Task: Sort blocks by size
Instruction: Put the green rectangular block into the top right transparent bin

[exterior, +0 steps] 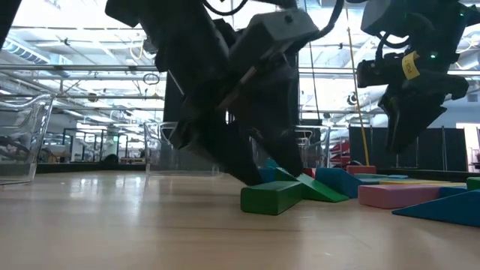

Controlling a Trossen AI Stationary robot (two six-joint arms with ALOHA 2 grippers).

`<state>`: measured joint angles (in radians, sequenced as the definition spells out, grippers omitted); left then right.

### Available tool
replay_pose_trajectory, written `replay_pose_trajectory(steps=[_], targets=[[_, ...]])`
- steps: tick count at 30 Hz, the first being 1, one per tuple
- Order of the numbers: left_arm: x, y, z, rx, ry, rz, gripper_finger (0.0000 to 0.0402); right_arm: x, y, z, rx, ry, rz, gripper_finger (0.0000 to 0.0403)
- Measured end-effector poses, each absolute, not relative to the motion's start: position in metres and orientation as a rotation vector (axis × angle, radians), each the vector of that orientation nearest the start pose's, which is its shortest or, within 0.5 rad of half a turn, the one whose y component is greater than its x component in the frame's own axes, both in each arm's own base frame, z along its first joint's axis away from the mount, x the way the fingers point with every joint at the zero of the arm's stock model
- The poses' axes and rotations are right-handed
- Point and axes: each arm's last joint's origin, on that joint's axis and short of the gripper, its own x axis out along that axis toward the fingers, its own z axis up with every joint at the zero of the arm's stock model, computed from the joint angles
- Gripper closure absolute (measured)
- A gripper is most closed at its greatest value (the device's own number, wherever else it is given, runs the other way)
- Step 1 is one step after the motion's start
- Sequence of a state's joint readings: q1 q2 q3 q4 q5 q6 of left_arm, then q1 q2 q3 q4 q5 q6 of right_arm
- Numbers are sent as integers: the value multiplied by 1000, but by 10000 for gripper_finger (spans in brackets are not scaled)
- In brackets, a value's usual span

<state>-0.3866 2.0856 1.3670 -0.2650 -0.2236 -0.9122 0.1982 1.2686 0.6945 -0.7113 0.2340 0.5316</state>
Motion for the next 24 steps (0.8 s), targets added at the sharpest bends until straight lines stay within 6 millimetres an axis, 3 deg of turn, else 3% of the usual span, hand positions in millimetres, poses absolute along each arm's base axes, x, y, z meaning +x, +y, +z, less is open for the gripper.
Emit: replay_pose_trajectory(steps=[11, 18, 24], targets=[[400, -156, 142, -529, 893, 313, 144, 204, 34, 181, 189, 1200, -362, 238], [406, -168, 170, -446, 834, 396, 144, 203, 34, 180, 190, 1209, -368, 239], [403, -170, 181, -465, 884, 451, 144, 201, 33, 180, 183, 1232, -374, 239]])
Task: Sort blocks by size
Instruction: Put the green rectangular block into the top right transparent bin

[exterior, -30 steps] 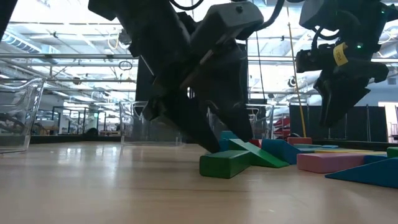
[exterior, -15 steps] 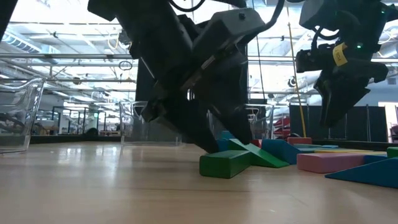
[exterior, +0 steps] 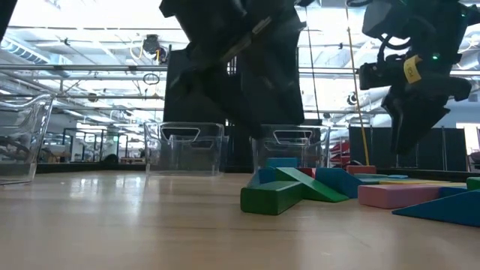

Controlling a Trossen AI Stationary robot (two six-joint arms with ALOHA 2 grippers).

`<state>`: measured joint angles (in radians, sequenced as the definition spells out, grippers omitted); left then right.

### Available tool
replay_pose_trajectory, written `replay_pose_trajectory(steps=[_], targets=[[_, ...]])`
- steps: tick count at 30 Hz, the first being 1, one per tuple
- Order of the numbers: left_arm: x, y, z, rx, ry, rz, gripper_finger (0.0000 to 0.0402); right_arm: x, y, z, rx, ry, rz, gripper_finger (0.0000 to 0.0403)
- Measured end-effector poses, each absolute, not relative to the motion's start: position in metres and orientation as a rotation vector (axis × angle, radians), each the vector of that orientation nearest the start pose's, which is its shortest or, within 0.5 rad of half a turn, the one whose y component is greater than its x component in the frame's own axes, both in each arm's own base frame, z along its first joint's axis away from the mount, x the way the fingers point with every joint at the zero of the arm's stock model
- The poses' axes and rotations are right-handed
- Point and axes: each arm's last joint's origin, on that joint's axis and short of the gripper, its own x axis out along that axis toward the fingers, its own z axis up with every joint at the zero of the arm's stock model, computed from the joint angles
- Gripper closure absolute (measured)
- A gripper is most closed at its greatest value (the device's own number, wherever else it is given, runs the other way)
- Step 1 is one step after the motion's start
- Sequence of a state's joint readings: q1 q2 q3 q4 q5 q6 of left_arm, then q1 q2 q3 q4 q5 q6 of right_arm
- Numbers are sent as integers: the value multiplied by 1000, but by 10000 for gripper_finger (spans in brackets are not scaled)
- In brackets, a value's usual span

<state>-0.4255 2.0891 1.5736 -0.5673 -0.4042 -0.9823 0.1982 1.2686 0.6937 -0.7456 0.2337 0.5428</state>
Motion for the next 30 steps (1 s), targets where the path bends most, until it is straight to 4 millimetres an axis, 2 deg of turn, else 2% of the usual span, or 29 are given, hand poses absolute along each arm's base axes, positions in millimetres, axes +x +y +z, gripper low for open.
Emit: replay_pose_trajectory(steps=[5, 8, 11, 17, 30], targets=[[403, -172, 180, -543, 874, 475, 144, 200, 33, 180, 173, 1240, -371, 239], [404, -178, 172, -584, 878, 491, 144, 200, 33, 180, 174, 1238, -373, 239], [409, -186, 158, -583, 903, 504, 144, 201, 33, 180, 165, 1224, -387, 239], [419, -193, 148, -510, 1012, 557, 144, 201, 33, 180, 161, 1215, -396, 239], [420, -193, 147, -459, 1039, 577, 144, 201, 33, 180, 198, 1209, -420, 239]])
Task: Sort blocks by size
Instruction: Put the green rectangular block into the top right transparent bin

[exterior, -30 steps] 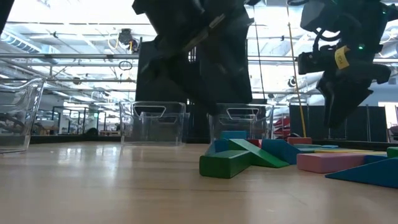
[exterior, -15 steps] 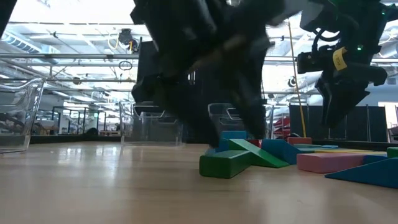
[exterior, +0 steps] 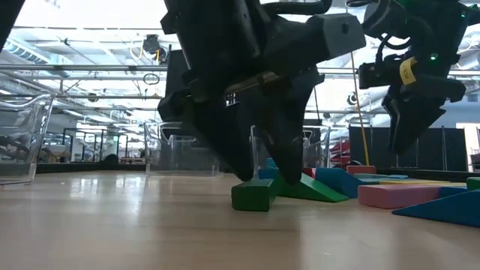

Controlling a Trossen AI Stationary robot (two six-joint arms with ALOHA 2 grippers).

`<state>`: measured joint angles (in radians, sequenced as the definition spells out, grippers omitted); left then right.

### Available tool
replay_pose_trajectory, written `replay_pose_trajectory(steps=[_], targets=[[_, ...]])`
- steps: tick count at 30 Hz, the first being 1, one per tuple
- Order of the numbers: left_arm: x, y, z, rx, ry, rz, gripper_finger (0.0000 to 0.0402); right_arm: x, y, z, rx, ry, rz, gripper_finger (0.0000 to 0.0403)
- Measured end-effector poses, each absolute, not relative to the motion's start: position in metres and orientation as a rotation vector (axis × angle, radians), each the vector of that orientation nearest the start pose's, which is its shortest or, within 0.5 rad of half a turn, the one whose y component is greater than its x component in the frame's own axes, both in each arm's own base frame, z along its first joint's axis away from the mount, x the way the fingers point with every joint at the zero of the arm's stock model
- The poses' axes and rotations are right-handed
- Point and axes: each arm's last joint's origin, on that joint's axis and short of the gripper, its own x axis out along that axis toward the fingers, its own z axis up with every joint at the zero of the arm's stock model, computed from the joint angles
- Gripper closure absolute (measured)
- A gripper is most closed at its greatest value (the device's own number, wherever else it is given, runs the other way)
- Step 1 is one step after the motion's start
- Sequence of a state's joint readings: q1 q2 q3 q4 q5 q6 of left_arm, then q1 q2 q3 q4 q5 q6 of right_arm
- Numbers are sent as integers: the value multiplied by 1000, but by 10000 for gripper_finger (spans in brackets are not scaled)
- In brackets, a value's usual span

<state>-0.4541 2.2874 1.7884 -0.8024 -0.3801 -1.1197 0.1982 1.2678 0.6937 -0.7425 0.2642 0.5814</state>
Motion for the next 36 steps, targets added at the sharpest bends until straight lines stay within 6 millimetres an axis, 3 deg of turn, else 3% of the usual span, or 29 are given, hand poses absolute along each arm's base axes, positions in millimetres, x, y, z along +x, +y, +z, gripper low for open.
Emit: replay_pose_trajectory(steps=[4, 13, 16, 24, 31, 36], targets=[[414, -191, 137, -439, 1079, 602, 144, 201, 33, 180, 224, 1205, -437, 239], [408, -190, 136, -399, 1110, 624, 151, 201, 33, 180, 235, 1204, -442, 239], [409, -190, 136, -382, 1114, 610, 181, 201, 33, 180, 237, 1204, -444, 239], [408, -190, 137, -336, 1128, 584, 307, 201, 33, 180, 237, 1204, -444, 239], [407, -189, 143, -274, 1140, 544, 311, 201, 33, 180, 237, 1202, -444, 239], [404, -186, 168, -227, 1084, 508, 310, 206, 34, 181, 248, 1152, -433, 239]])
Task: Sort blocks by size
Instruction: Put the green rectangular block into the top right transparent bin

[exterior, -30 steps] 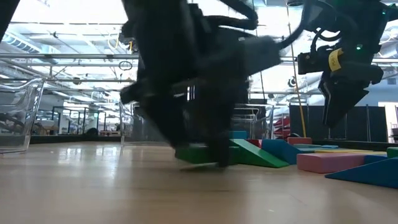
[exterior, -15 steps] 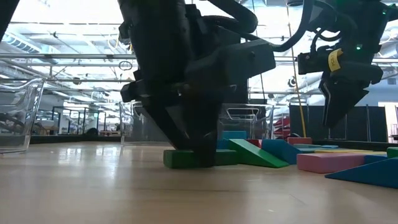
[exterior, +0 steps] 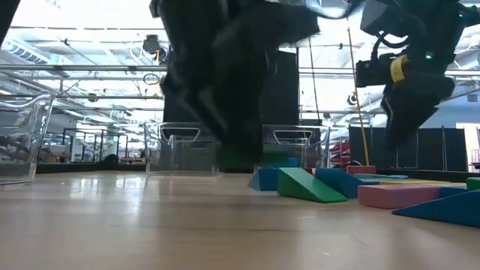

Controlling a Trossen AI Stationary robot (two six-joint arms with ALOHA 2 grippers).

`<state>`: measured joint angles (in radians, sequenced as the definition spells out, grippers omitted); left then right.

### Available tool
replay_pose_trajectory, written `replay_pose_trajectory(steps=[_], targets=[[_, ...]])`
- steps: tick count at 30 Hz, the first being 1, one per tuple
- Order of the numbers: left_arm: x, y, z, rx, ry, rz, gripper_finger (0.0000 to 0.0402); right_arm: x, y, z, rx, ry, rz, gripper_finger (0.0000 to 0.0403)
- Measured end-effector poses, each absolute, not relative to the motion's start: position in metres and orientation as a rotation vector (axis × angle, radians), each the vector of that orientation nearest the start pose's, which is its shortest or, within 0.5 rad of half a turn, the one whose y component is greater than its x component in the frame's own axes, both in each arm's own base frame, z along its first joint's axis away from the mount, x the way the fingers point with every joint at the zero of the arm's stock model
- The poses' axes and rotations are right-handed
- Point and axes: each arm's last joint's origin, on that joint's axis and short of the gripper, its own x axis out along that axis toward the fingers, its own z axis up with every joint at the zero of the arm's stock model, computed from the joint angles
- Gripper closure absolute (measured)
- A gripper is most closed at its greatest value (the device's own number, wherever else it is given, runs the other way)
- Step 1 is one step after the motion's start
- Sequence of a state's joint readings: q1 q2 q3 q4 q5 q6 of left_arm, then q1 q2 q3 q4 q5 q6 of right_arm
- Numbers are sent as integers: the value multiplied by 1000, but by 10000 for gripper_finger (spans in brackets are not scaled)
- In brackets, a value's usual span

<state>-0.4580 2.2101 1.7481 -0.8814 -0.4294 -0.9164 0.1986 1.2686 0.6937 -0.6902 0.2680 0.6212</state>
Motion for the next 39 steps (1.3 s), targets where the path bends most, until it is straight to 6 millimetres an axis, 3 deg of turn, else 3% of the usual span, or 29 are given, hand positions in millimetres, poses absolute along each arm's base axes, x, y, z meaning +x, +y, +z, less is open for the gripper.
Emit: replay_pose_trajectory(steps=[9, 19, 27, 39], targets=[[403, -173, 204, -34, 973, 487, 308, 225, 41, 190, 347, 940, -367, 239], [407, -160, 208, 191, 899, 568, 307, 243, 60, 208, 445, 682, -220, 239], [409, -166, 212, 334, 824, 592, 306, 252, 72, 223, 488, 528, -99, 239], [415, -175, 218, 433, 745, 557, 306, 255, 75, 229, 515, 471, -41, 239]])
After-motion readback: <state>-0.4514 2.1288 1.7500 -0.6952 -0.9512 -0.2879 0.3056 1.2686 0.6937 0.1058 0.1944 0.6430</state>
